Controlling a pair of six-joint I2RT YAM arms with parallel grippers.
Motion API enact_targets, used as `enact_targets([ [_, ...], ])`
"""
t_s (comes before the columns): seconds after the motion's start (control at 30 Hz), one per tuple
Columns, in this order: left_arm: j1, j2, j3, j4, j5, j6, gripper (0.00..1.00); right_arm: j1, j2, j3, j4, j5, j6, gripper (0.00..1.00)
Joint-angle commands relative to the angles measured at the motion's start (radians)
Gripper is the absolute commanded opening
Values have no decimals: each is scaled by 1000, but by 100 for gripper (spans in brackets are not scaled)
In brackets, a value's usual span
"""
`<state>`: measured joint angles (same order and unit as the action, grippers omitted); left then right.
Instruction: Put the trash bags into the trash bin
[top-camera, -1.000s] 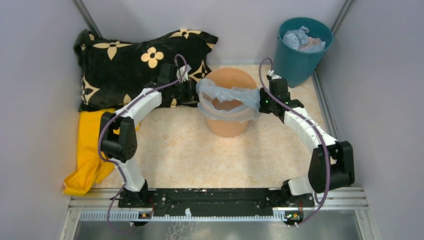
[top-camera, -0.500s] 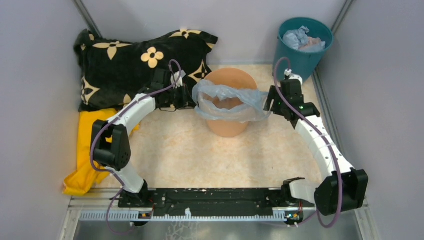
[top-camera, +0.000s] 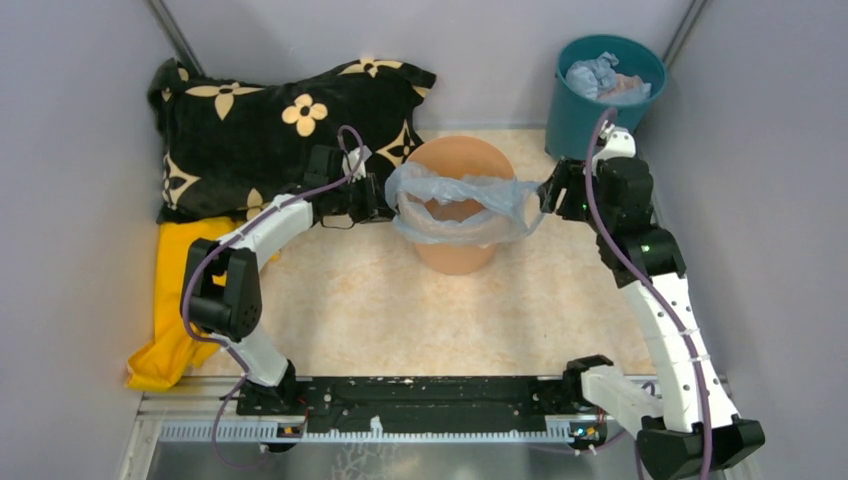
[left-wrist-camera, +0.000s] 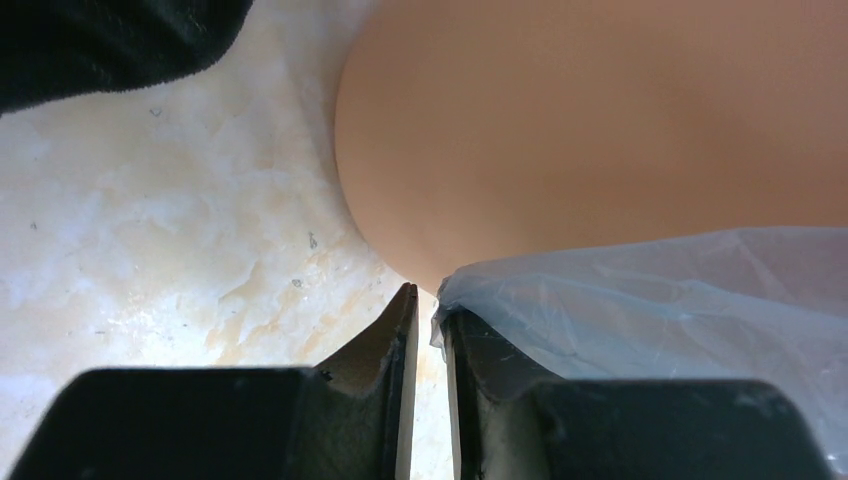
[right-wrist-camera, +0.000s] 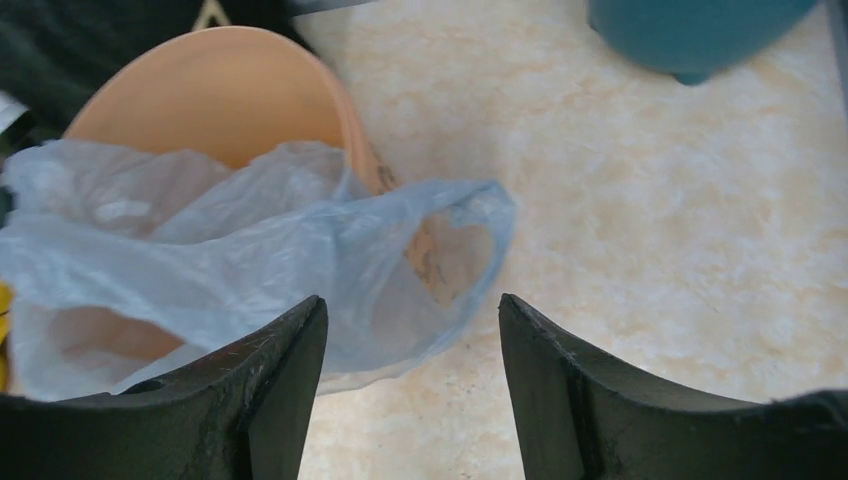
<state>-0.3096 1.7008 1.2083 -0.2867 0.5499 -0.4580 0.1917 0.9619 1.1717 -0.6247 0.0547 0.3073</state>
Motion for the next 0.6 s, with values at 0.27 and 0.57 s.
enact_targets([
  [0.27, 4, 137, 189, 39, 24, 6, 22, 184, 117, 216, 88, -281, -214, 66],
  [0.57, 9, 277, 325, 18, 40, 16, 22, 367, 275, 364, -6, -155, -374, 67],
])
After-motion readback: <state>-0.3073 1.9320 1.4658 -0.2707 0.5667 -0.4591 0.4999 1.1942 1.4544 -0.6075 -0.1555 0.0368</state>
